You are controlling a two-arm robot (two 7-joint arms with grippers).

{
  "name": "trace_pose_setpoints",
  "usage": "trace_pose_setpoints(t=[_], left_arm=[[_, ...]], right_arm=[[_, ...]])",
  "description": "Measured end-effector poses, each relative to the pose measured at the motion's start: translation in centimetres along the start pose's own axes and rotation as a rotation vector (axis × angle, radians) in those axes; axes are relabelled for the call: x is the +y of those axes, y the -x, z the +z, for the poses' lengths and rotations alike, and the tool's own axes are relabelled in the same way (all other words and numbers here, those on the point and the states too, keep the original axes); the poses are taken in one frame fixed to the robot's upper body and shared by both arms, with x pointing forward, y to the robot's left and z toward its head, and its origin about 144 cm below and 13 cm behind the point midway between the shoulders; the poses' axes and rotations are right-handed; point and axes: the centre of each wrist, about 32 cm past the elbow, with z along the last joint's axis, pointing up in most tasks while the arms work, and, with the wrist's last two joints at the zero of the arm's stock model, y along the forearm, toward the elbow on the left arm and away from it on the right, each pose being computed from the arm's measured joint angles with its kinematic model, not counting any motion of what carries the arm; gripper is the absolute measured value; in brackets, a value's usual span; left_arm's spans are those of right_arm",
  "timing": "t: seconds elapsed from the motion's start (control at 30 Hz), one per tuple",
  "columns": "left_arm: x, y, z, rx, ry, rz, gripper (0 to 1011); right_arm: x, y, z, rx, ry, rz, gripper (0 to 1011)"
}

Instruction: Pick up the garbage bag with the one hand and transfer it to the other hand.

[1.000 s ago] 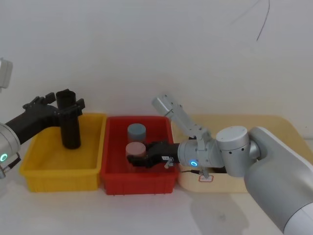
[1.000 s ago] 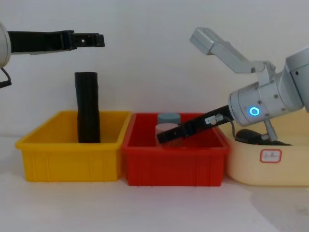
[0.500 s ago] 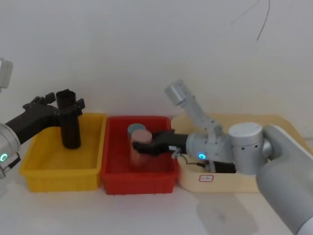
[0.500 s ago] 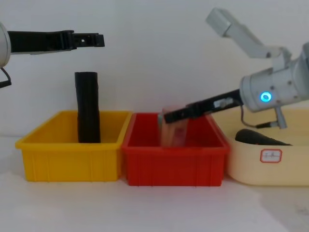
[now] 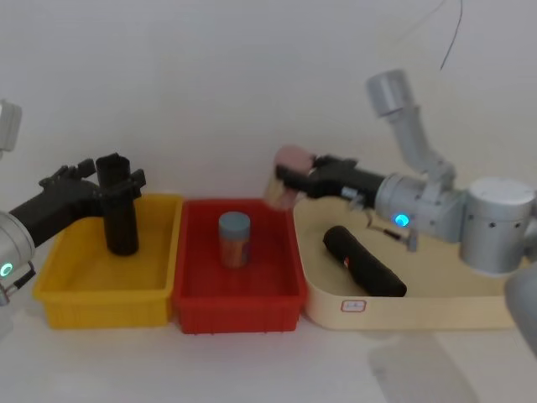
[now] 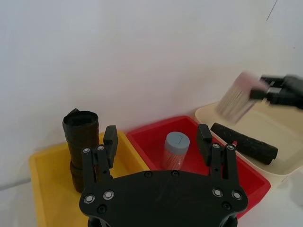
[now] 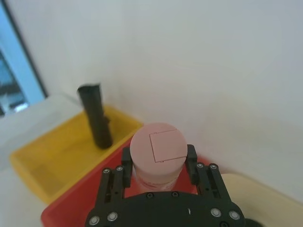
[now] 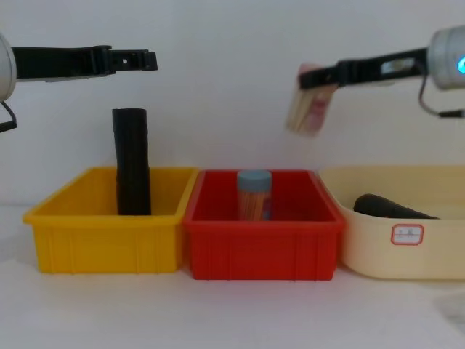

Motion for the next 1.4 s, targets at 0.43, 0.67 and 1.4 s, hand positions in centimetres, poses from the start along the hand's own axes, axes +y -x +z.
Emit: trace_pose_setpoints(t=[0.43,0.67,1.4], left_arm=[[0.0,0.0,0.0,0.0,0.0,0.0,1001],[0.0,0.0,0.0,0.0,0.0,0.0,1001],[0.0,0.0,0.0,-0.002,0.0,-0.002,1001]], right_arm=[[-5.0,-2.8,1.2,0.054,-0.132,-0.154,861],[-6.1,-3.5,1.3,0.065,-0.159,-0.191,1000],[-7.5,2.4,-5.0,-0.035,-0.28,-0.175,1000]])
